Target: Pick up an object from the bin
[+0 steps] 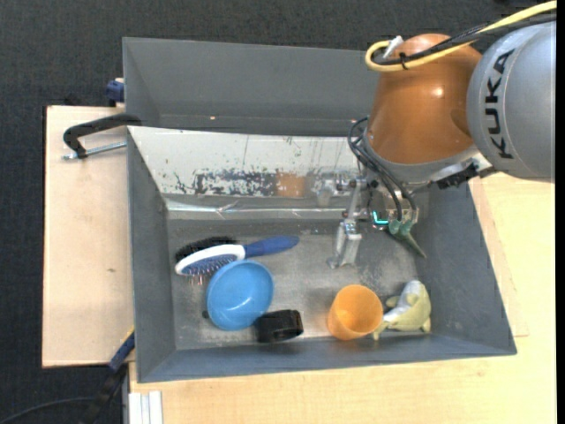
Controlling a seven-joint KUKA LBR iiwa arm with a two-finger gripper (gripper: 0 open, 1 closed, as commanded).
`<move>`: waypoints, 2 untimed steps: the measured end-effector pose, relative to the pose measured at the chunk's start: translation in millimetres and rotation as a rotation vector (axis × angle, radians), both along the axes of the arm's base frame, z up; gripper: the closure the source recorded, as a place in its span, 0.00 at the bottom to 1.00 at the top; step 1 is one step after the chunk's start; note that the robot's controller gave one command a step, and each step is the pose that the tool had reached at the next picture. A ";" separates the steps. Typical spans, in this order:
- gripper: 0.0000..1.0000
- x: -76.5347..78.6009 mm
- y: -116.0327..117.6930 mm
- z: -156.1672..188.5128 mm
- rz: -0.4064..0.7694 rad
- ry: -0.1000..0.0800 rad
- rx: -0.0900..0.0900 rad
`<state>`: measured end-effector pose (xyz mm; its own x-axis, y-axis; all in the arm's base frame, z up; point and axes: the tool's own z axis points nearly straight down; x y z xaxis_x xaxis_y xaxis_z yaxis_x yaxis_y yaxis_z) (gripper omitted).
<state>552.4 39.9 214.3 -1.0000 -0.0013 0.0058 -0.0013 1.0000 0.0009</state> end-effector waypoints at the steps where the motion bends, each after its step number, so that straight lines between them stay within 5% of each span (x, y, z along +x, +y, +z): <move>1: 0.00 -52.0 -39.6 -83.6 0.346 -0.001 0.001; 2: 0.00 -55.7 -54.7 -144.7 0.597 -0.004 0.002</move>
Offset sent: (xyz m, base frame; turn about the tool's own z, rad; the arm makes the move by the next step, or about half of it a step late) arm -0.0511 -0.0392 -0.0824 -0.3468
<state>496.7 -14.8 69.6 -0.8265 -0.5629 0.0012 -0.5629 0.8265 0.0018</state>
